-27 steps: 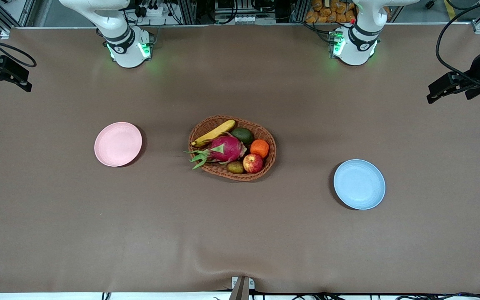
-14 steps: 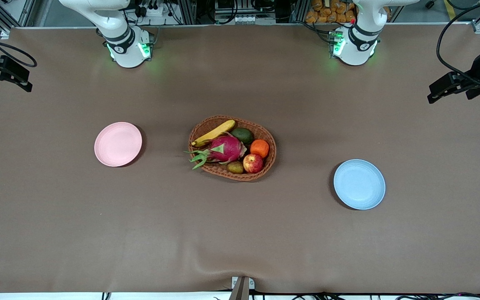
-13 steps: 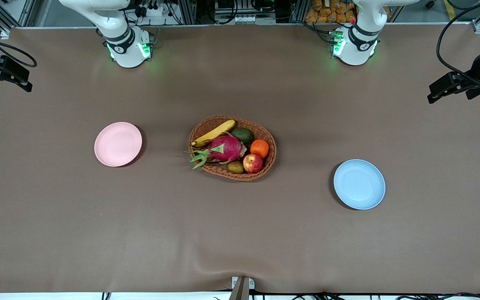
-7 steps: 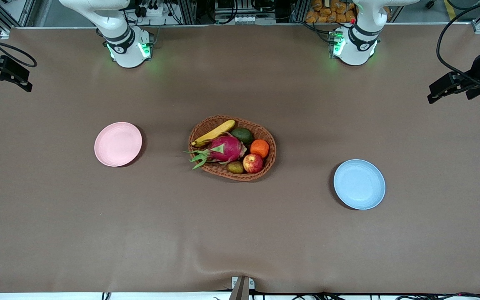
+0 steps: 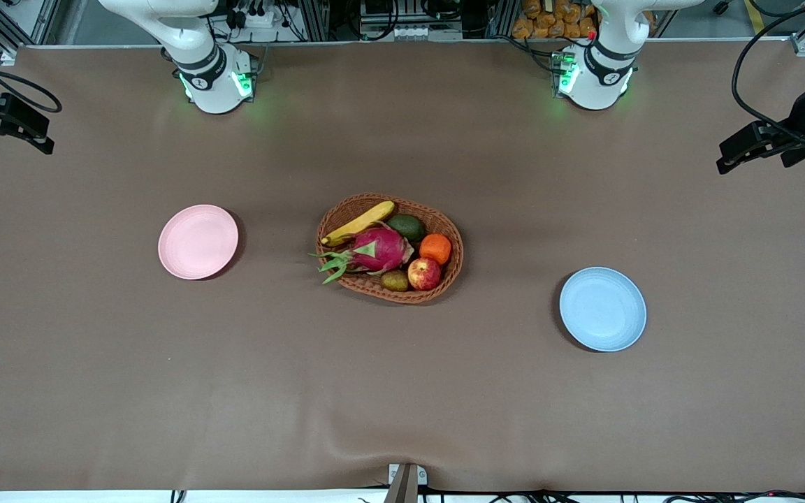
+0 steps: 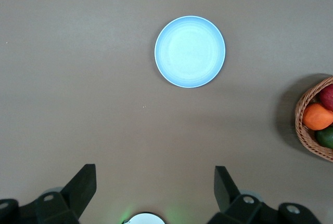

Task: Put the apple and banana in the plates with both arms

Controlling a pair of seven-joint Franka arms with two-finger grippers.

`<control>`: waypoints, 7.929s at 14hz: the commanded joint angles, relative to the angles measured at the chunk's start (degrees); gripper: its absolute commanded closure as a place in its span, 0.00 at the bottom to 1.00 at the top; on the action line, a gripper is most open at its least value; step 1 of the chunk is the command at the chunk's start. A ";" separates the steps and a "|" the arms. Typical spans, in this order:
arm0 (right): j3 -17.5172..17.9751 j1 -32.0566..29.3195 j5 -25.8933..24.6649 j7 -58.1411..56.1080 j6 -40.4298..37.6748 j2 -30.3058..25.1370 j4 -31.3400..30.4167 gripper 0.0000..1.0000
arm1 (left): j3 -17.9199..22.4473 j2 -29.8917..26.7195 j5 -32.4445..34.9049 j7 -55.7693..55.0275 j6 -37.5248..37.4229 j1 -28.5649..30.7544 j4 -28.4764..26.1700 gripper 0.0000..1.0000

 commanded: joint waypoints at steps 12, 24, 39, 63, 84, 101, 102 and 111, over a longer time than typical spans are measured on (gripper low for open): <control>-0.10 0.09 -0.90 -0.64 -0.60 0.99 1.67 0.00 | -0.82 2.18 -0.39 0.27 -1.25 -0.82 1.27 0.00; -0.10 0.09 -0.90 -0.64 -0.60 0.99 1.58 0.00 | -4.34 8.50 -3.38 -4.19 3.40 -4.23 1.09 0.00; -0.10 0.00 -0.81 -0.64 -0.69 0.99 1.49 0.00 | -4.25 23.09 -2.59 -20.64 25.62 -20.76 0.57 0.00; -0.10 -0.09 -0.81 -0.64 -0.69 0.99 1.41 0.00 | -3.73 40.94 1.80 -50.08 48.84 -34.04 1.09 0.00; -0.19 -0.09 -0.81 -0.64 -0.78 0.99 1.32 0.00 | -3.55 44.63 2.16 -50.53 52.36 -34.57 1.36 0.80; -0.19 0.61 -0.81 -0.73 -0.78 2.30 1.14 0.00 | -4.17 28.38 1.54 -30.44 31.73 -20.17 0.66 1.00; -0.02 0.96 -0.98 -0.73 -0.78 2.57 1.14 0.00 | -4.17 27.68 1.54 -26.92 29.79 -18.33 0.57 1.00; 0.07 7.19 -0.03 1.70 -0.69 10.55 0.53 0.00 | -4.17 26.35 1.80 -6.06 26.08 -2.67 -6.54 1.00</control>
